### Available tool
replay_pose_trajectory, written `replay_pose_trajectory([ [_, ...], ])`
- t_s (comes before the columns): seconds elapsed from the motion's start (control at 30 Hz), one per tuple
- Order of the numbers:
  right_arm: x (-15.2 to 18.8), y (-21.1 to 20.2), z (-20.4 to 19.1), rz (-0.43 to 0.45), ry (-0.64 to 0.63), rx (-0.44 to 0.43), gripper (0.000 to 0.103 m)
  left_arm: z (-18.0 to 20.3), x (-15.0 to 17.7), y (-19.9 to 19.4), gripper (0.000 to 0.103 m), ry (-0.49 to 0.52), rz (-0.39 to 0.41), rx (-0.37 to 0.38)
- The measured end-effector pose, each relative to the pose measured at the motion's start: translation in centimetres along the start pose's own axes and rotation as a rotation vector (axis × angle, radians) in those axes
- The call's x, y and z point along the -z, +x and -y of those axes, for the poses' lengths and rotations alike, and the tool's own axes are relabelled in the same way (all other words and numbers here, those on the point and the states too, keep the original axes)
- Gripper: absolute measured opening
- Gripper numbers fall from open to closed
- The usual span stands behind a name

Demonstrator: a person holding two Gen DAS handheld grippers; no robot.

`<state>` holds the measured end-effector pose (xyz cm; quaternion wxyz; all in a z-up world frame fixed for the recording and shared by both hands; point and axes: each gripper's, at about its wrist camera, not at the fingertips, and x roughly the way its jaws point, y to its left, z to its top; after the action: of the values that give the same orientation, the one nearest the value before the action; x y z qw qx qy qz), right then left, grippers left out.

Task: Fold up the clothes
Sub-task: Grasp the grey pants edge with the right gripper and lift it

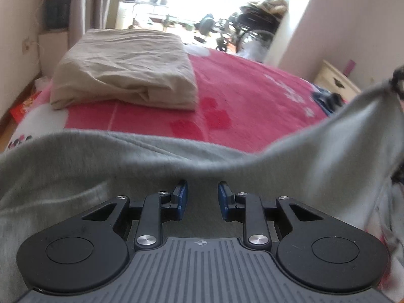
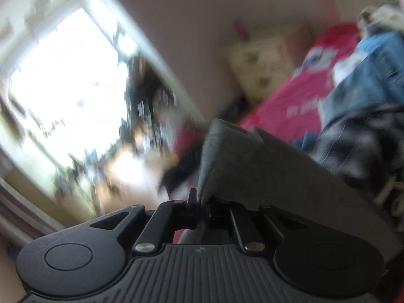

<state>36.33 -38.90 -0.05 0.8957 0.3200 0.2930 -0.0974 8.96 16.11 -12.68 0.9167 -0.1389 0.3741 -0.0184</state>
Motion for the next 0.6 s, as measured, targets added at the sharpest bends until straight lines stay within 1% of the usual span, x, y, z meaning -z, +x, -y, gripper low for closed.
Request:
replay_pose_trajectory([
  [0.03,0.3,1.2,0.2,-0.052,-0.013,0.038,0.014,-0.2,-0.3,0.3,0.026,-0.015,0.017,-0.011],
  [0.07,0.7,1.9,0.5,-0.089,-0.022,0.071,0.022,-0.4,-0.5,0.5,0.026,-0.029,0.035,-0.022],
  [0.1,1.1,2.2,0.9,-0.11,-0.027,0.098,0.032,-0.6,-0.8,0.8,0.026,-0.046,0.05,-0.032],
  [0.17,1.9,2.0,1.8,-0.109,-0.039,0.107,0.039,-1.2,-1.3,1.3,0.027,-0.096,0.066,-0.034],
  [0.23,2.3,1.1,2.3,-0.102,-0.086,0.106,0.04,-1.4,-1.7,1.9,0.029,-0.129,0.072,-0.039],
  [0.27,2.4,0.6,2.6,-0.098,-0.118,0.102,0.04,-1.3,-1.8,2.3,0.032,-0.132,0.074,-0.045],
  [0.33,2.9,-1.2,3.3,-0.082,-0.169,0.082,0.043,-1.0,-1.9,3.3,0.035,-0.13,0.051,-0.074],
  [0.4,2.9,-3.2,4.0,-0.088,-0.18,0.049,0.043,-0.2,-1.9,3.9,0.041,-0.107,0.047,-0.104],
  [0.43,3.0,-4.4,4.4,-0.094,-0.183,0.032,0.043,0.2,-1.9,4.1,0.046,-0.088,0.051,-0.116],
  [0.47,3.4,-5.7,5.1,-0.095,-0.182,0.014,0.043,0.6,-2.0,4.1,0.05,-0.075,0.051,-0.123],
  [0.53,4.4,-9.0,7.3,-0.091,-0.165,-0.025,0.043,1.2,-2.0,3.5,0.05,-0.068,0.065,-0.124],
  [0.57,4.9,-10.6,8.4,-0.088,-0.154,-0.043,0.047,1.4,-2.0,3.1,0.05,-0.069,0.072,-0.115],
  [0.6,5.4,-12.2,9.5,-0.086,-0.143,-0.06,0.055,1.7,-2.0,2.4,0.05,-0.068,0.082,-0.106],
])
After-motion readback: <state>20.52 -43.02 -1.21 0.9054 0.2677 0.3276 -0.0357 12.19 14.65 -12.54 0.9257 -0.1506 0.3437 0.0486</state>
